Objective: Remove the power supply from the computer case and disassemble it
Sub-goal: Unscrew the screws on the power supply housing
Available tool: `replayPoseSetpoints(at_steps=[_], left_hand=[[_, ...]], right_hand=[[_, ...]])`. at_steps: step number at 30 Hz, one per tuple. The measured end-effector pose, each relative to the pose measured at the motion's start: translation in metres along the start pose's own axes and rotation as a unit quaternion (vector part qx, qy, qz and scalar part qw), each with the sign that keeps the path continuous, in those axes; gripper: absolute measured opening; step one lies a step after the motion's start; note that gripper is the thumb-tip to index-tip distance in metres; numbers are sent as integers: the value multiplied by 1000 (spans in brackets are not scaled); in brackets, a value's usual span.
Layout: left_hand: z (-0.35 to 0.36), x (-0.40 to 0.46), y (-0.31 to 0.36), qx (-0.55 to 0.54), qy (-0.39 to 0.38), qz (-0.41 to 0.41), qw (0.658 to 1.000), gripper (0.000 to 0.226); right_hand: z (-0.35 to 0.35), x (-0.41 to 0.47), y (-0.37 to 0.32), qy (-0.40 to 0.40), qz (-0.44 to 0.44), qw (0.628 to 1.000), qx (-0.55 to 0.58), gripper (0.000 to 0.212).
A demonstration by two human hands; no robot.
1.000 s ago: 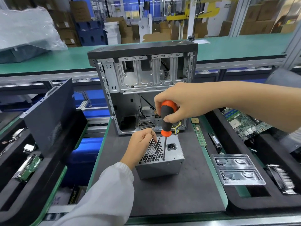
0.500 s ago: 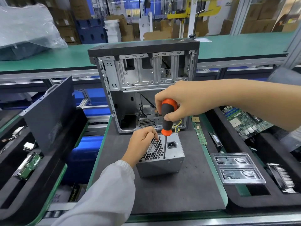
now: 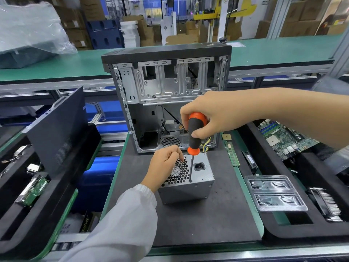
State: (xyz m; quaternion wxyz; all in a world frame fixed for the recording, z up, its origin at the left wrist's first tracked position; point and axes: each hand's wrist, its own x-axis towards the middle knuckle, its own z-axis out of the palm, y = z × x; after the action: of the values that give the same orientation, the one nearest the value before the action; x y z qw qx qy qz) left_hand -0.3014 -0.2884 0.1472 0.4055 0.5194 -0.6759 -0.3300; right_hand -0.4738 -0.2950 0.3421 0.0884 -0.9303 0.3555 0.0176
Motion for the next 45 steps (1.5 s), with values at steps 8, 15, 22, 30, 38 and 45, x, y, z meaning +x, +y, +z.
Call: replayPoseSetpoints(at_steps=[8,15,22,30,38,45], left_hand=[[0,0,2,11,-1,-10,1000,34],[1,-1,3,12,1,-13,1000,34],[1,-1,5,17,1,-12,1000,35],[3,-1,4,33,5,-11,999,40],[3,-1,4,28,7,-3,1000,38],[-4,-4,6,-27,-40,-7,999,36]], right_hand=[[-2,-4,-1,-5,2,1000,20,12],[0,-5,-3,2,4,1000,3,14],[1,-4,-4,9,-5,1000,-2,14],[5,-3,-6,24,0,1000,-7,14],[8,1,-8,49,12,997,-49,21],[11,-5,-13,54,10,986,-155,43]])
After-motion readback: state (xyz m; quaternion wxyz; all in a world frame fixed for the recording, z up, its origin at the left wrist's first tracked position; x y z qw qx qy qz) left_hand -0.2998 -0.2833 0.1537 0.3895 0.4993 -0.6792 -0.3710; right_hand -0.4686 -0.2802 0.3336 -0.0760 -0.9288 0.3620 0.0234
